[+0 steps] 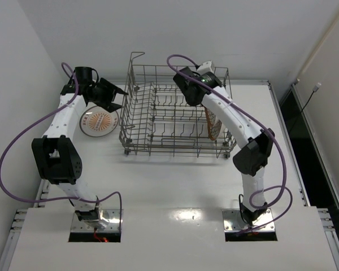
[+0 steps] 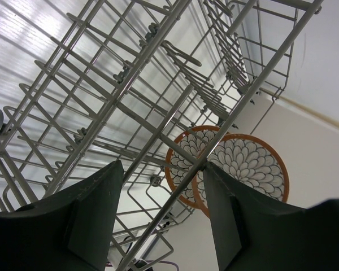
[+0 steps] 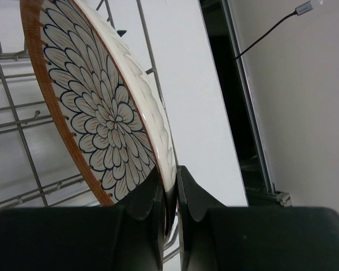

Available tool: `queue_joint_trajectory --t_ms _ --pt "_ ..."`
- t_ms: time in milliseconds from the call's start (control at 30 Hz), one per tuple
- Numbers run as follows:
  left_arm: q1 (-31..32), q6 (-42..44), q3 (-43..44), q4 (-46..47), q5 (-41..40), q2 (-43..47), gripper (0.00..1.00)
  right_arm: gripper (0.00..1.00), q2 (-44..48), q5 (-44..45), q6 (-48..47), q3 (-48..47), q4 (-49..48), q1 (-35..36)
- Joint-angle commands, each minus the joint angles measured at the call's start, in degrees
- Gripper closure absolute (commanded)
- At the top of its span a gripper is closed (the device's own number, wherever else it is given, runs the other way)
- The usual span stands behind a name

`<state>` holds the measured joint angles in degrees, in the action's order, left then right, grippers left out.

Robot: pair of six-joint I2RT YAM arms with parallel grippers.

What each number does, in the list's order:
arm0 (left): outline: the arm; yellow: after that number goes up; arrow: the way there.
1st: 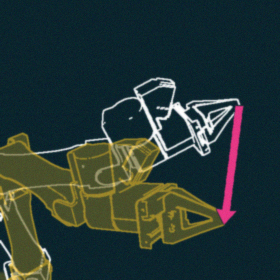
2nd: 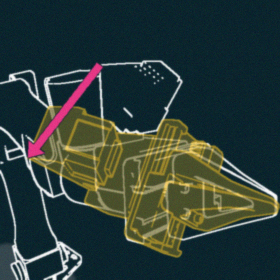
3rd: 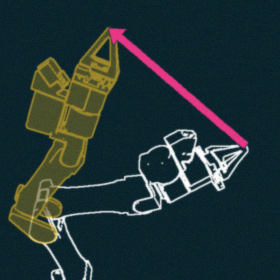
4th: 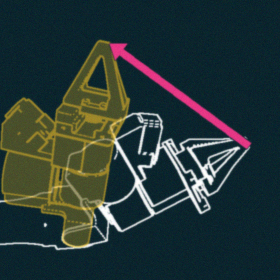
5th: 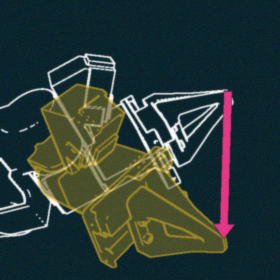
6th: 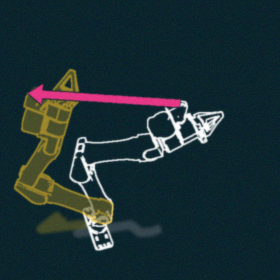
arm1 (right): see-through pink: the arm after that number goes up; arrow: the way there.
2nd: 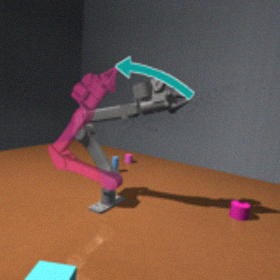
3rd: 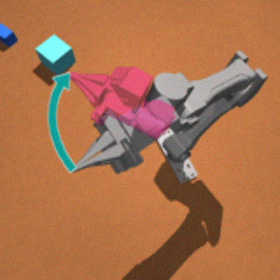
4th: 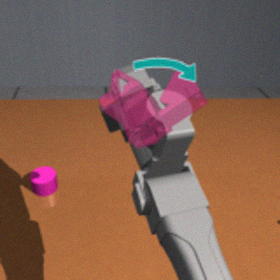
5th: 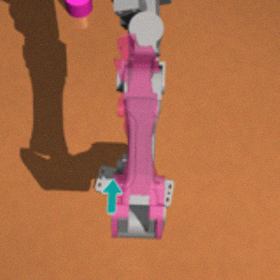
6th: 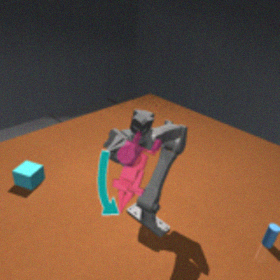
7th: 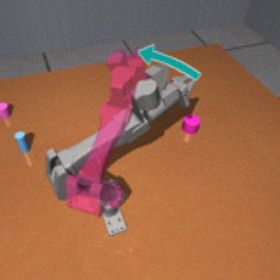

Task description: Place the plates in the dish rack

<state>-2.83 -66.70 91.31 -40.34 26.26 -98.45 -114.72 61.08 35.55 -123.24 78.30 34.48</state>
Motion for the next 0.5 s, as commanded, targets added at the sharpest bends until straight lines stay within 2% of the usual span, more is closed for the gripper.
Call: queue_joint_trajectory --t_ms 0,200,467 --pt "-0.16 -0.28 2.21 0.08 0.90 0.90 0.45 1.00 -1.12 4.93 3.64 -2.36 1.94 0.06" --pt "-0.16 -0.28 2.21 0.61 0.90 0.90 0.45 1.00 -1.12 3.26 6.19 0.54 1.94 0.06" --pt "-0.16 -0.28 2.21 0.61 1.42 0.90 0.45 1.00 -1.12 -4.74 10.50 5.36 1.94 0.58"
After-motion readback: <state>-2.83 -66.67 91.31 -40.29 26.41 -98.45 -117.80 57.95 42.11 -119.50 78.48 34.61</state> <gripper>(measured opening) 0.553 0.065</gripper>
